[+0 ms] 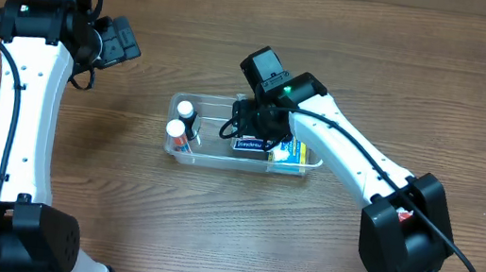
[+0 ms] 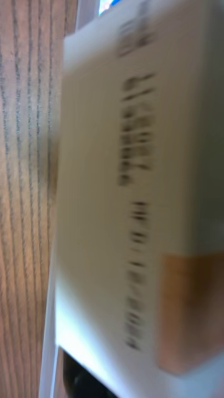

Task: Pack container
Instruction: 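Place the white box into the container beside the VapoDrops packet, then grasp the red-and-white packet with the right gripper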

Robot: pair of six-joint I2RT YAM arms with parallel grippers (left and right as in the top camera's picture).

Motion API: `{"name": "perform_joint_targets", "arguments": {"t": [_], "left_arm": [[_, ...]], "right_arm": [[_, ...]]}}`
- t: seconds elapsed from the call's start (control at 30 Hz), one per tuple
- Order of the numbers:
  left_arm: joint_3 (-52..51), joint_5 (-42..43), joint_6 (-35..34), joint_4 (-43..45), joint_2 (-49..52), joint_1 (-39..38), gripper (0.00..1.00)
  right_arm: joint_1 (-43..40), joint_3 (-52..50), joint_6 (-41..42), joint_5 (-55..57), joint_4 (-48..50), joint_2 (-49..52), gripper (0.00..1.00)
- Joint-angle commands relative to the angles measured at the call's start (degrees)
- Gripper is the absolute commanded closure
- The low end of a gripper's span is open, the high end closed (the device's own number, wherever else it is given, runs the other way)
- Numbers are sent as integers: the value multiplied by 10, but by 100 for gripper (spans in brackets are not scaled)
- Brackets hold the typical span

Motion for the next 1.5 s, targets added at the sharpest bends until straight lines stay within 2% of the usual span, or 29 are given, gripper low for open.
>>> {"name": "perform_joint_targets", "arguments": {"t": [0.0, 0.3, 0.47, 0.53, 0.57, 0.6, 0.63, 0.9, 1.03, 1.13, 1.27, 1.37, 1.47], "left_arm": [[14, -8, 11, 1, -6, -2, 0], [14, -10, 11, 3, -6, -2, 0], [14, -10, 11, 3, -6, -2, 0], [14, -10, 11, 3, -6, -2, 0], [14, -10, 11, 3, -6, -2, 0], [14, -10, 11, 2, -6, -2, 0], [14, -10, 11, 2, -6, -2, 0], [14, -10, 11, 2, -6, -2, 0], [14, -10, 11, 2, -6, -2, 0], [14, -10, 13, 2, -6, -2, 0], [14, -10, 13, 7, -6, -2, 0], [14, -10, 15, 9, -6, -2, 0], [14, -10, 15, 9, -6, -2, 0]], "right_arm": [[2, 5, 9, -2, 2, 15, 28], [12, 5, 9, -12, -43, 15, 29], [12, 5, 9, -12, -59, 15, 27], [12, 5, 9, -12, -58, 15, 22], [12, 5, 9, -12, -57, 15, 14], [12, 5, 9, -12, -56, 15, 2], [12, 5, 9, -12, -55, 15, 0], [2, 16, 9, 56, -50, -3, 0], [-70, 56, 44, 159, -89, -123, 0], [-218, 61, 80, 162, -166, -223, 0], [-362, 59, 84, 151, -316, -246, 0], [-381, 16, 94, 146, -358, -280, 0], [-377, -78, 118, 115, -327, -375, 0]]}}
